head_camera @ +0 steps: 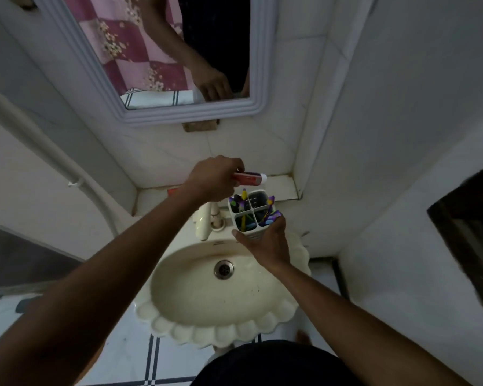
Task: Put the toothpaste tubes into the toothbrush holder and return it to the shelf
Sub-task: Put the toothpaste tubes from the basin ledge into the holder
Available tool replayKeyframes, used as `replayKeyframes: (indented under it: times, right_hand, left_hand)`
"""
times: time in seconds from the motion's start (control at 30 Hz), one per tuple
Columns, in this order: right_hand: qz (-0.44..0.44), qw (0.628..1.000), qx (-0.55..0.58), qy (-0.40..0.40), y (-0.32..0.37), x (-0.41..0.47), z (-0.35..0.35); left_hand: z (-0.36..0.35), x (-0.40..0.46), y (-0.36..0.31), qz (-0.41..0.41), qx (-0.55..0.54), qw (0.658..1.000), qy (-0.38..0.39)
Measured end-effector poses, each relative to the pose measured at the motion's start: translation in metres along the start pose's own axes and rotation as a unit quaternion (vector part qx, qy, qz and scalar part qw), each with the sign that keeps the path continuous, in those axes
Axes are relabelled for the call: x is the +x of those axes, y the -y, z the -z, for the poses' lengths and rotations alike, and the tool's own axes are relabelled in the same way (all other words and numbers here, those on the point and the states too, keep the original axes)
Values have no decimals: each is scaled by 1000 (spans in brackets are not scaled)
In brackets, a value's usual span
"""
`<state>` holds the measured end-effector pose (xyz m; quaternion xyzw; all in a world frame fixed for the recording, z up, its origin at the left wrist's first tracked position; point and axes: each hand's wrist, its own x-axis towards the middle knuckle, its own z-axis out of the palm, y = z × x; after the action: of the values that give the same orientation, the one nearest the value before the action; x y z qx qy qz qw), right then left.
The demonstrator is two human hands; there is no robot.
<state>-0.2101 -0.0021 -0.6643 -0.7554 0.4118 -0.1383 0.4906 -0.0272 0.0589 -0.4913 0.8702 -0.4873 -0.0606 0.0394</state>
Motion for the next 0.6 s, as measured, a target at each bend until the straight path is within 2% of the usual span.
replayKeyframes:
  times: [0.13, 0.3, 0.47, 0.6]
  right_hand:
    - [1, 1000, 1, 8, -2, 5, 7]
    - [-4, 1000, 5, 16, -3, 11, 11]
    - [-3, 1000, 11, 6, -3, 13, 14]
    - [5, 999, 27, -17, -3, 17, 19]
  left_hand:
    - [-7, 12, -13, -15, 18, 1000, 4]
    - [-22, 12, -11, -8, -96, 995, 12]
    - [-30, 6, 3, 31, -277, 957, -84]
    - [-36, -3, 27, 81, -341, 925, -148]
